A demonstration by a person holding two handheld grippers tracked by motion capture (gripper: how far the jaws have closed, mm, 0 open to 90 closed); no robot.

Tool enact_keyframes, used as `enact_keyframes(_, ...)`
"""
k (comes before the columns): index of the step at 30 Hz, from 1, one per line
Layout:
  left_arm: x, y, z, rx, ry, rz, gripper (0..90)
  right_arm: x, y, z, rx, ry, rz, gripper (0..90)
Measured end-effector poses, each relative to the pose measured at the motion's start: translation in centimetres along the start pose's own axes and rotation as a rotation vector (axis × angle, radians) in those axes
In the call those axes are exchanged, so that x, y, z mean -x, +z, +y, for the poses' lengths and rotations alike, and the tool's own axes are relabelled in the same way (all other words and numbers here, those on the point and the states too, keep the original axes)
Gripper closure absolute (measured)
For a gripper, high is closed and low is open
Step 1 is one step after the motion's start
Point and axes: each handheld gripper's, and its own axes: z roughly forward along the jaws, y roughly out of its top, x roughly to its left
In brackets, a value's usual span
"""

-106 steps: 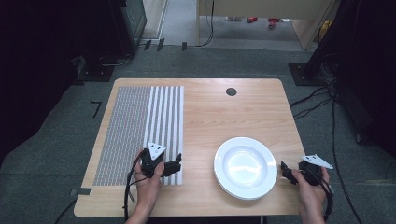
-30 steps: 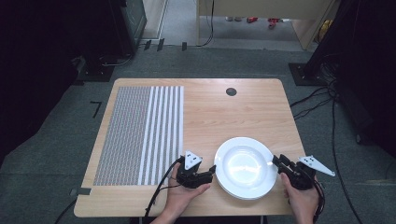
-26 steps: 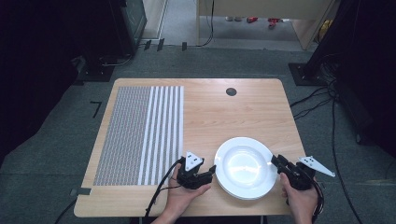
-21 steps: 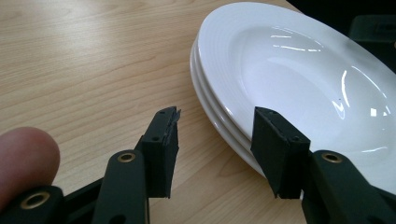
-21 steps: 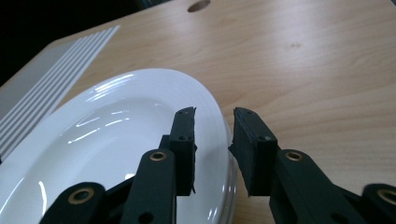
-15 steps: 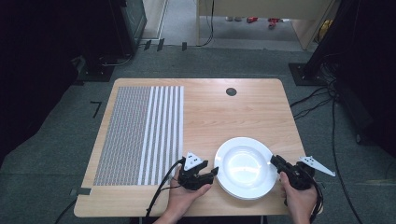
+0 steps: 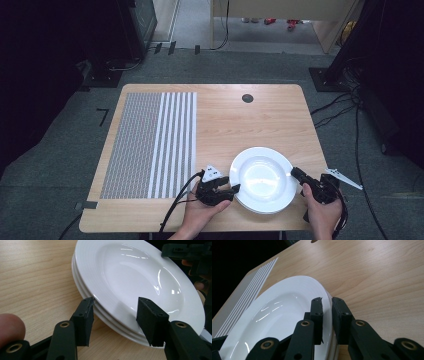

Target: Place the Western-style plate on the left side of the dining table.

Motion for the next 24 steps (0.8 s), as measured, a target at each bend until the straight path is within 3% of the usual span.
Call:
enact_keyframes(12,-0.10,0.04,-0.07,0.007,-0.012,-0.005,48.3,0.79,-0.01,-0.02,0.004,0.140,0.044,83.3)
enact_keyframes(19,-0.08,0.05,-0.07,0.007,-0.013,-0.003,48.8,0.73,-0.08,0.00,0.007,0.149,0.045,83.9)
enact_keyframes(24,-0.26,0.15,-0.12,0.003,-0.024,-0.007,48.3,0.58,-0.54,0.23,0.044,0.171,0.098,84.2)
